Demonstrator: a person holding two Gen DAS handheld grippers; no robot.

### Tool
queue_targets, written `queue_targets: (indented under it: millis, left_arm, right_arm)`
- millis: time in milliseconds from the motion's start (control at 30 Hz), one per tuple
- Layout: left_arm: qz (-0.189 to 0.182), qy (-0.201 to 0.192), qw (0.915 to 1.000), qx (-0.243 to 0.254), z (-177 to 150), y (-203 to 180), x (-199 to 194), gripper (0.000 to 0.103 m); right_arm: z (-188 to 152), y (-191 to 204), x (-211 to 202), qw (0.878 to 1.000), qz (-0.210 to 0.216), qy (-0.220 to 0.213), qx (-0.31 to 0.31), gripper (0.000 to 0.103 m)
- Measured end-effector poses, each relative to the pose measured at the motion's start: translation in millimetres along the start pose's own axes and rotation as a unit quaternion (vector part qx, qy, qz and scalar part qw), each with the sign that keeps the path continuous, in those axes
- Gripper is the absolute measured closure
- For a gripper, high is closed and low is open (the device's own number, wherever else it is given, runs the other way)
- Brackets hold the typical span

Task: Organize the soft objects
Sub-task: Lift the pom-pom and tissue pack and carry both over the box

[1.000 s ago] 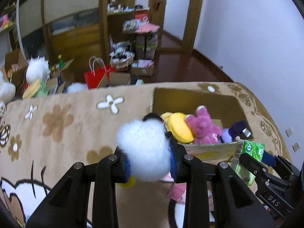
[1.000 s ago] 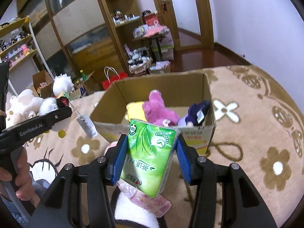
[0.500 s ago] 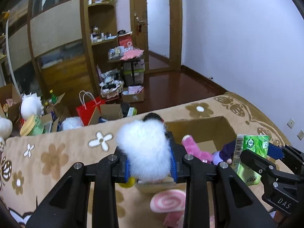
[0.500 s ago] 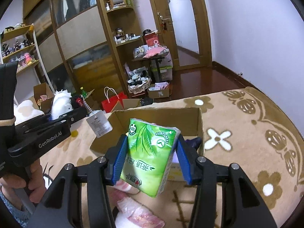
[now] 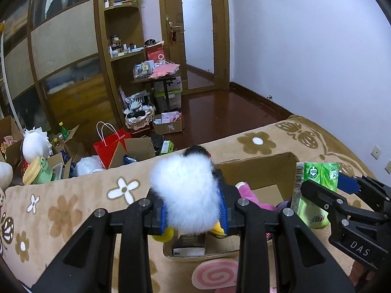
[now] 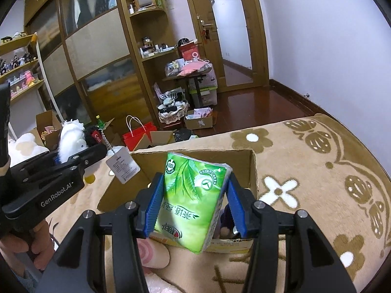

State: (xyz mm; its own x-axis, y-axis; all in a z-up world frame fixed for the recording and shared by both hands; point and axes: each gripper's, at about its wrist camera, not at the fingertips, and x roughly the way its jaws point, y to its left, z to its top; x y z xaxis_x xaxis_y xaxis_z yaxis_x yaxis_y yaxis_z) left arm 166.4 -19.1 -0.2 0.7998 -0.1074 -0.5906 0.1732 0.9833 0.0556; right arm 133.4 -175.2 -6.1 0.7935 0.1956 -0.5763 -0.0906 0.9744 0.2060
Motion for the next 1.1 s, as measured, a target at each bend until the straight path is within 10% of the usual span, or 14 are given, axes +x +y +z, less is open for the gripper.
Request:
queue_targets:
  millis: [1100]
  left_arm:
    - [-0.004, 0.098, 0.9951, 0.011, -29, 0, 60, 0.071]
  right_arm:
    - [-14, -13, 50, 0.999, 0.001, 0.047, 0.005, 0.049]
